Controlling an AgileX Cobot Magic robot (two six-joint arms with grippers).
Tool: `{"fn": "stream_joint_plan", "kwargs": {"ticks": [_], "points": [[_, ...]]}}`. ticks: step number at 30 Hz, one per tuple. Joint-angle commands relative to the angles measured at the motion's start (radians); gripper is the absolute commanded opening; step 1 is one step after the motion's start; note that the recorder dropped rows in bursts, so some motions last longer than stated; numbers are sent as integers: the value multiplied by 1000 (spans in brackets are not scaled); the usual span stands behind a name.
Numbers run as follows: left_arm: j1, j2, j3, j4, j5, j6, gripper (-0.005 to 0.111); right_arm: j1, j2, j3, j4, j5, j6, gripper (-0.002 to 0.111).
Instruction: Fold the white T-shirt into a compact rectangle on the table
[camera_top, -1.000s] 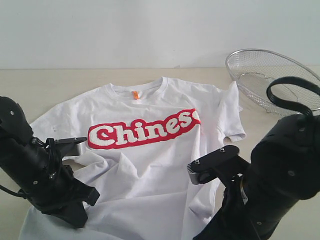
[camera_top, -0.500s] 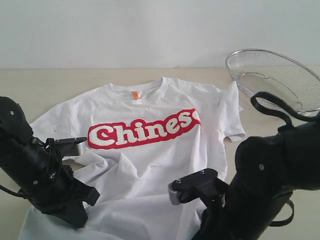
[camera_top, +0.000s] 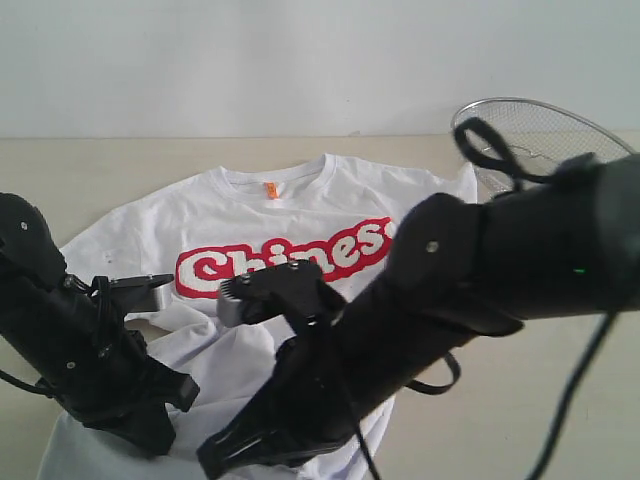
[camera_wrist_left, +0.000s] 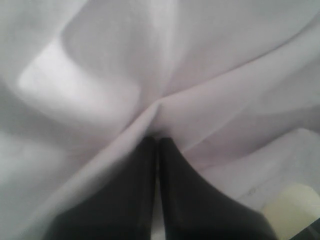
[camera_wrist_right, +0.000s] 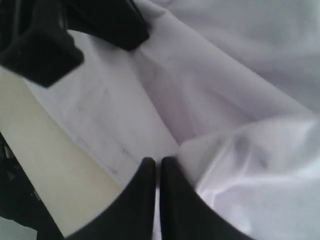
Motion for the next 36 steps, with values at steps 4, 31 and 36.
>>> {"fn": "stream_joint_plan", "kwargs": {"ticks": [4, 31, 36], "points": [[-4, 25, 14, 14, -26, 3, 5, 40, 211, -189, -1, 134, -32, 0], [-4, 25, 14, -13, -49, 85, 5, 40, 30, -148, -698, 389, 553, 0], [-4, 25, 14, -36, -49, 102, 5, 47, 41, -143, -352, 308, 282, 0]]}}
